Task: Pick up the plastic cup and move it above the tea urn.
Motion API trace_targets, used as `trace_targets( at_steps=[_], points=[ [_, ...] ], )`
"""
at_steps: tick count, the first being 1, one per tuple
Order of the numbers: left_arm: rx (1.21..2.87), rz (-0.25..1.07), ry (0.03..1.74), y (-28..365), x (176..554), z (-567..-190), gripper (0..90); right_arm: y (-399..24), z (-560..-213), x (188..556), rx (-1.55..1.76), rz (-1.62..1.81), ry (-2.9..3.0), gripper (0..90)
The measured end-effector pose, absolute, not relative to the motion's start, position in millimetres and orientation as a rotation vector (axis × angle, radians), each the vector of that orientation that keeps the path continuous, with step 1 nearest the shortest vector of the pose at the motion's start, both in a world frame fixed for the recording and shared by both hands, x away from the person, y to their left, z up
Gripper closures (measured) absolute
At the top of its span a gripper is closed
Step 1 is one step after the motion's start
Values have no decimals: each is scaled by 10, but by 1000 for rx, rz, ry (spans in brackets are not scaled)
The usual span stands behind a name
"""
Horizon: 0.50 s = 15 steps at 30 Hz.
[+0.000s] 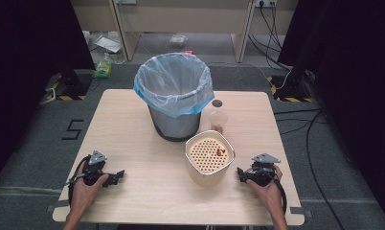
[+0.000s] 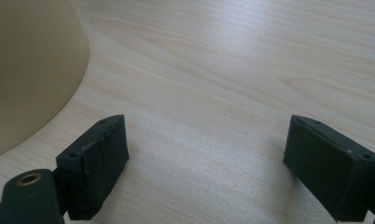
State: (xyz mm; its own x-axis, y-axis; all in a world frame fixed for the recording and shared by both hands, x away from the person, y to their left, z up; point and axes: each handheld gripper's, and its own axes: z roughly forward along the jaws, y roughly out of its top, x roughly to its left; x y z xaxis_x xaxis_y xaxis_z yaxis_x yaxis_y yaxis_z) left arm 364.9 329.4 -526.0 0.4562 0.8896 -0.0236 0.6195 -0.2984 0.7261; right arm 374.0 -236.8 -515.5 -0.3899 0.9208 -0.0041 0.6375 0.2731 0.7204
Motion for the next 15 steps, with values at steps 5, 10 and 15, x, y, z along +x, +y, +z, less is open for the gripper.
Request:
trace_targets(
  at_steps=[5, 10, 15],
  points=[
    [2031, 511, 1255, 3294, 3649, -5260, 0, -2378, -5146, 3738, 1399, 894, 2129, 158],
    [2031, 511, 1255, 3294, 3649, -5260, 0, -2399, -5089, 3751, 1372, 894, 2118, 179],
    [2031, 511, 1255, 3294, 3649, -5260, 0, -2434, -4886, 3822, 1355, 969, 2073, 199]
  ],
)
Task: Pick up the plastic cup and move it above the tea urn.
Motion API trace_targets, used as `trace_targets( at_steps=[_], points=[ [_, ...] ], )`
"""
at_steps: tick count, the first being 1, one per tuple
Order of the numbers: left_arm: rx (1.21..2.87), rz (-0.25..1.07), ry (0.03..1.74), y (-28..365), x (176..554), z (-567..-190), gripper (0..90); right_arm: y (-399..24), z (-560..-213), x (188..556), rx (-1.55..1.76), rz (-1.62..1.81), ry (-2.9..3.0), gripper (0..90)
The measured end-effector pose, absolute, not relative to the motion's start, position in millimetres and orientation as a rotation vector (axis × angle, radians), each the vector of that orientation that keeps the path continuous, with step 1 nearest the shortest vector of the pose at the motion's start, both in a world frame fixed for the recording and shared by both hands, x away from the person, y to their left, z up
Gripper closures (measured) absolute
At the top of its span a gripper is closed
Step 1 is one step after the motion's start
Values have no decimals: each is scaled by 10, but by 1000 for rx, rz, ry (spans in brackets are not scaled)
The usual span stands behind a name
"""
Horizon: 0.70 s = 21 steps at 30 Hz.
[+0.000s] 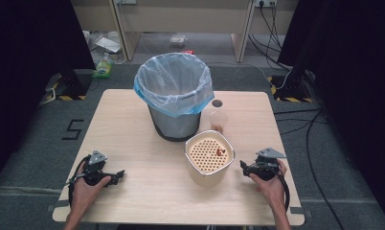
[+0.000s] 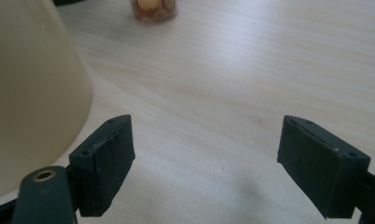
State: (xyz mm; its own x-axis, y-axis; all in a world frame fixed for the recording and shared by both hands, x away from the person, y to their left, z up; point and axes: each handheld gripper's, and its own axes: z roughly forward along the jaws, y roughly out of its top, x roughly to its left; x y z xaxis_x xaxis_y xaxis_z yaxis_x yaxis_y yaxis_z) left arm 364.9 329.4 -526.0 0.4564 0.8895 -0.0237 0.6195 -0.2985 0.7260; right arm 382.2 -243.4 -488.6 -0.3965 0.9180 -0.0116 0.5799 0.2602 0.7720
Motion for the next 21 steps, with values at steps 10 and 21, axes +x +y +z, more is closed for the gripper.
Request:
trace_targets(
  at_steps=[10, 21],
  points=[
    [2030, 511, 1255, 3294, 3649, -5259, 0, -2442, -4509, 4061, 1329, 1000, 2052, 203],
    [2031, 511, 1256, 3294, 3649, -5259, 0, -2290, -4139, 4521, 1283, 1050, 2039, 256]
  ],
)
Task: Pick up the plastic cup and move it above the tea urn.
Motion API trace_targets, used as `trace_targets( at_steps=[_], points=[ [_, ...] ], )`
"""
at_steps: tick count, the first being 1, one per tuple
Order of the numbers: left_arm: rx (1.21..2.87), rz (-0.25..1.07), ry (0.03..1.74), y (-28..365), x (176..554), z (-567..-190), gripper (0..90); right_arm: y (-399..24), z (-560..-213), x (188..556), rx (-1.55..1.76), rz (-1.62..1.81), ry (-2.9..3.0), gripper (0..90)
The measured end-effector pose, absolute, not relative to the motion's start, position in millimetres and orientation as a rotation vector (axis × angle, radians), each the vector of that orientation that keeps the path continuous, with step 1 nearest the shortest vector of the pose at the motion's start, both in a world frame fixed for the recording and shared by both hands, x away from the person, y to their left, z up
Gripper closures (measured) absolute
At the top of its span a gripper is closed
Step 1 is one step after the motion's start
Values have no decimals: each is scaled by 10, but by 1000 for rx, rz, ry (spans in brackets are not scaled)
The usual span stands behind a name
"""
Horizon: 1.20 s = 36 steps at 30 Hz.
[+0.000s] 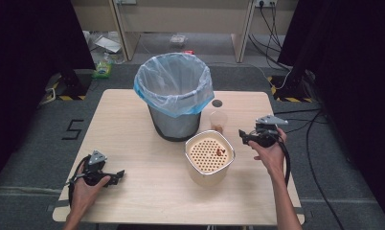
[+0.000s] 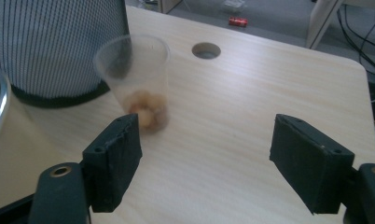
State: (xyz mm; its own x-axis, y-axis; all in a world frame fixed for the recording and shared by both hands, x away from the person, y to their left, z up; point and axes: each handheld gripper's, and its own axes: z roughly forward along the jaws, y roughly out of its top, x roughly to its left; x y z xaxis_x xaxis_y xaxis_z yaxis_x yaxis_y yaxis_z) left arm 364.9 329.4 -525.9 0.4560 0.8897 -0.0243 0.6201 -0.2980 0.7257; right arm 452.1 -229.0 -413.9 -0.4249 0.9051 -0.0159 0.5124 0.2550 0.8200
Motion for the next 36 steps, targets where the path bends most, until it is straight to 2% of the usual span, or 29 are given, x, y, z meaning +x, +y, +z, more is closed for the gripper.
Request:
trace_targets(
  at_steps=[5, 14, 20, 33, 34, 36],
  points=[
    [2031, 511, 1255, 3294, 3649, -5259, 0, -2175, -4074, 4747, 1300, 1068, 2049, 266],
    [2031, 510, 1255, 3294, 3649, -5259, 0, -1915, -4111, 5112, 1294, 1031, 2116, 407],
    [2031, 510, 1255, 3294, 3649, -5259, 0, -1809, -4144, 5249, 1289, 986, 2145, 498],
    [2031, 510, 1255, 3294, 3649, -5259, 0, -1631, -4296, 5462, 1292, 905, 2253, 611],
    [2031, 511, 1255, 3294, 3649, -5259, 0, -1608, -4328, 5485, 1286, 888, 2277, 650],
    [2031, 510, 1255, 3294, 3649, -5259, 0, -1594, -4341, 5498, 1279, 871, 2286, 667]
  ],
)
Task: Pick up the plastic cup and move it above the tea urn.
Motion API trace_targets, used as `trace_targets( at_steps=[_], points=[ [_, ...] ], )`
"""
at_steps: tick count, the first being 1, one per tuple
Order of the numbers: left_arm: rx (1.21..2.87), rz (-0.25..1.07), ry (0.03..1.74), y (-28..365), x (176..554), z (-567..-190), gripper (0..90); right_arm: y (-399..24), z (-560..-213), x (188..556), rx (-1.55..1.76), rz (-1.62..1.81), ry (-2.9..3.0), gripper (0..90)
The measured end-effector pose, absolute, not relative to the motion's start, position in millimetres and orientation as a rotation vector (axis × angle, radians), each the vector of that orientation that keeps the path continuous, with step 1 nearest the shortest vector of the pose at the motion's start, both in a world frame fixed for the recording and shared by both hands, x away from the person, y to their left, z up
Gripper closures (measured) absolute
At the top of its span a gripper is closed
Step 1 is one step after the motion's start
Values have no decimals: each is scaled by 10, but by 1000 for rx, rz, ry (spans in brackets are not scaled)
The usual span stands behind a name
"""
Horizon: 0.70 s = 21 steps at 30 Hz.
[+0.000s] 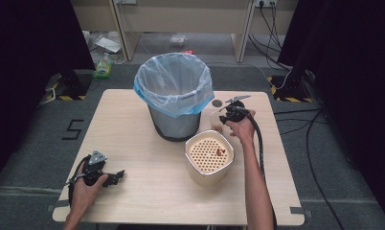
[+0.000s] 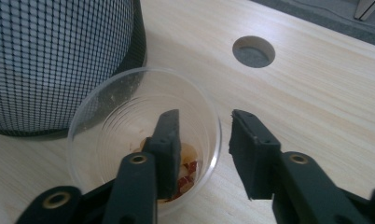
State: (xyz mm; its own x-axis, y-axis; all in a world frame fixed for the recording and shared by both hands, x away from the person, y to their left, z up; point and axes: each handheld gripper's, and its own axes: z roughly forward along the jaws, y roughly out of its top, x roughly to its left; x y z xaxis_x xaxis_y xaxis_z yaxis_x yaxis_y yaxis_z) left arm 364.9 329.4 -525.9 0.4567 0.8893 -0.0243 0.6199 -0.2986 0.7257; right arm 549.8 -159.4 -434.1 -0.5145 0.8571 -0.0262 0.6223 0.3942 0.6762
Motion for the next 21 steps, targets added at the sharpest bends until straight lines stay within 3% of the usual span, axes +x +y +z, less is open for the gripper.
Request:
trace_targets(
  at_steps=[5, 11, 21],
  points=[
    [2031, 510, 1255, 3294, 3649, -5259, 0, -1564, -4402, 5528, 1258, 809, 2342, 790],
    [2031, 510, 1255, 3294, 3649, -5259, 0, -1600, -4361, 5482, 1229, 858, 2338, 863],
    [2031, 510, 1255, 3294, 3649, -5259, 0, -1795, -4134, 5331, 1151, 884, 2235, 874]
  ],
)
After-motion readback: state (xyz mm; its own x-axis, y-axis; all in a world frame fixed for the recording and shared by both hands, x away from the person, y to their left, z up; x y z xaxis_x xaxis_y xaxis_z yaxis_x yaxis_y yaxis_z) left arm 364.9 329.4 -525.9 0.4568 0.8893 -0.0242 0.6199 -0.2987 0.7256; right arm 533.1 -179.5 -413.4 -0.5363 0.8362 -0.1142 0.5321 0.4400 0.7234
